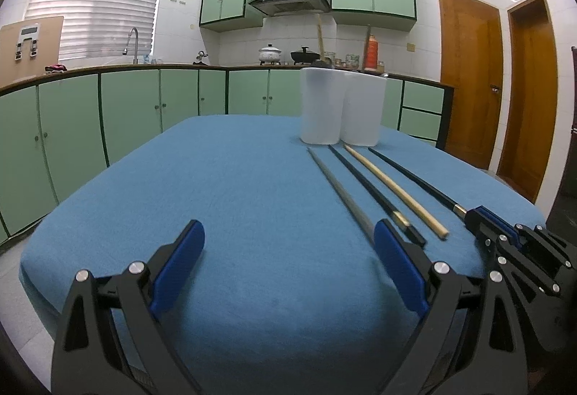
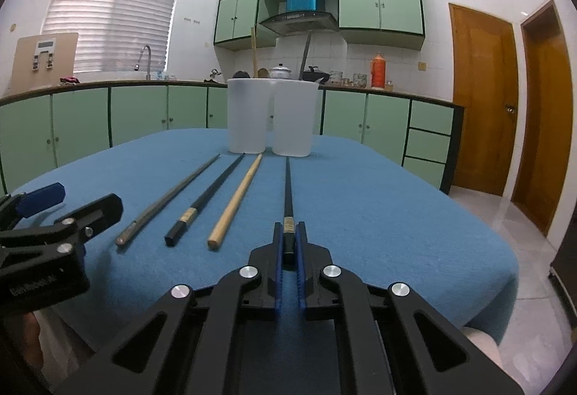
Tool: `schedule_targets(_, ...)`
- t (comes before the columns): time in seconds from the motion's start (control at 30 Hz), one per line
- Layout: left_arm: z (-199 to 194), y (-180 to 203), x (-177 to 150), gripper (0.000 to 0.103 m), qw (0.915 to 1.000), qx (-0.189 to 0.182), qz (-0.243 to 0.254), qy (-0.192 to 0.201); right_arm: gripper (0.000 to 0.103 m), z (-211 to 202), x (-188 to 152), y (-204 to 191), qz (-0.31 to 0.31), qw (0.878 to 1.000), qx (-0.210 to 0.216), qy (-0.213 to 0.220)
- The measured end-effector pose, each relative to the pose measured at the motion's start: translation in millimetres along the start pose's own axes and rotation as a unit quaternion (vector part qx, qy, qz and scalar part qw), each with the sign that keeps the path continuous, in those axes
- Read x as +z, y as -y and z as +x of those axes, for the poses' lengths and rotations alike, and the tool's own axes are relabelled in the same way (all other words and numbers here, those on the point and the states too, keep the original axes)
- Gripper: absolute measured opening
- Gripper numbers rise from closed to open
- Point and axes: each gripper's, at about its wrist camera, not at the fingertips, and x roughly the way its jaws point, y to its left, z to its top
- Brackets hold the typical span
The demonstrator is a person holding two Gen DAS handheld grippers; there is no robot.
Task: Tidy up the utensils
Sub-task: 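Grasp the grey chopstick with the left tool, then lift both held chopsticks and carry them over the white holder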
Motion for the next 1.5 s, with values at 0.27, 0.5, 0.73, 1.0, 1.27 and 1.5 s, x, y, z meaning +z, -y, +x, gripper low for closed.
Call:
schedule_targets(0.27,-0.2,16.4,-8.7,0.077,0.9999,-0.011,0.007,-0.004,0.006,-12.5,-2.7,10.3,0.002,1.0,-0.012,0.01)
schedule_targets(0.5,-5.0,31.0,-12.6,0.073,0.9999,-0.011,0.009,0.0,0.006,-11.8,-3.6,15.0,0.016,1.0,-0.011,0.004)
schedule_targets(0.73,-3.8,33.9,-12.3,0.045,0.9999,-0.005,0.007,-0.005,0.006,-12.6,-4.5,16.3,0.023,1.0,-0.011,0.004)
schedule_targets(1.0,-4.1,38.9,-10.7,0.006,0.9997,-0.019,0.014,-0.012,0.006,-14.0,-4.8,19.2,0.027,1.0,-0.012,0.005)
schedule_targets(1.27,-12.9,38.6,-1.2,0.006,0.9998,-0.019,0.007,0.0,0.006,-21.7,4.0,27.9,0.031,0.999,-0.015,0.02)
schedule_targets(1.5,-28.3,37.7,19.3,0.006,0.9994,-0.019,0.008,0.028,0.006,-35.1,26.1,39.9,0.035,0.998,-0.015,0.052)
